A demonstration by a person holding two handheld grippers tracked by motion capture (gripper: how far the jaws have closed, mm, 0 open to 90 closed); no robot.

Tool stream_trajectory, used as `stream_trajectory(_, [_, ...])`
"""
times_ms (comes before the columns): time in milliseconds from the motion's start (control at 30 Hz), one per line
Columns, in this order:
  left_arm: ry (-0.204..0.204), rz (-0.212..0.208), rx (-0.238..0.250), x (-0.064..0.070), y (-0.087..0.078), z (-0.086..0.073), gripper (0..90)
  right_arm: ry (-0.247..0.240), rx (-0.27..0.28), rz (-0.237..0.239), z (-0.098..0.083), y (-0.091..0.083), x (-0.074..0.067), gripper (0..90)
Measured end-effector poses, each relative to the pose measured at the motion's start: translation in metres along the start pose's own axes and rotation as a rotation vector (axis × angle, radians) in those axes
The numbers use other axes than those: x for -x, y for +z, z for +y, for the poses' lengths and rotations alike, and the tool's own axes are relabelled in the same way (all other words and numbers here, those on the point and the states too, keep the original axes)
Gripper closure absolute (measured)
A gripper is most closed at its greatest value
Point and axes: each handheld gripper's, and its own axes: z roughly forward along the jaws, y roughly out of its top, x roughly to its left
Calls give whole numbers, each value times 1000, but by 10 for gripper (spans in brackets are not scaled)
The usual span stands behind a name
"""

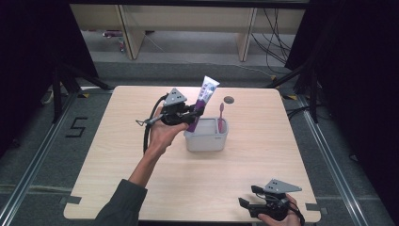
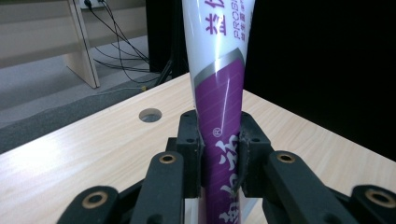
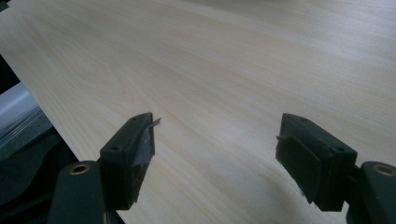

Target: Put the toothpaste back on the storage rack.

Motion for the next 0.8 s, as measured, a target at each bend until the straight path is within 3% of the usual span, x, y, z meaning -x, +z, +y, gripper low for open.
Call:
stream_trajectory(433, [-20, 29, 39, 0, 26, 8, 742, 4, -4, 17, 0, 1, -1, 283])
stream_trajectory(500, [-21, 33, 47, 0, 29, 7, 741, 31, -10, 27, 0, 1, -3, 283])
stream_trajectory(533, [-27, 29, 44, 0, 31, 6, 741, 7, -3, 20, 0, 1, -1, 282])
stream_trajectory(600, [-19, 29, 43, 0, 36, 4, 741, 4, -3, 18, 0, 1, -1, 282])
stream_trajectory(667, [-20, 40, 37, -1, 41, 2, 741, 31, -9, 27, 0, 1, -4, 283])
stream_trajectory(800, [-30, 32, 48, -1, 49, -2, 740, 21, -9, 29, 0, 2, -3, 282])
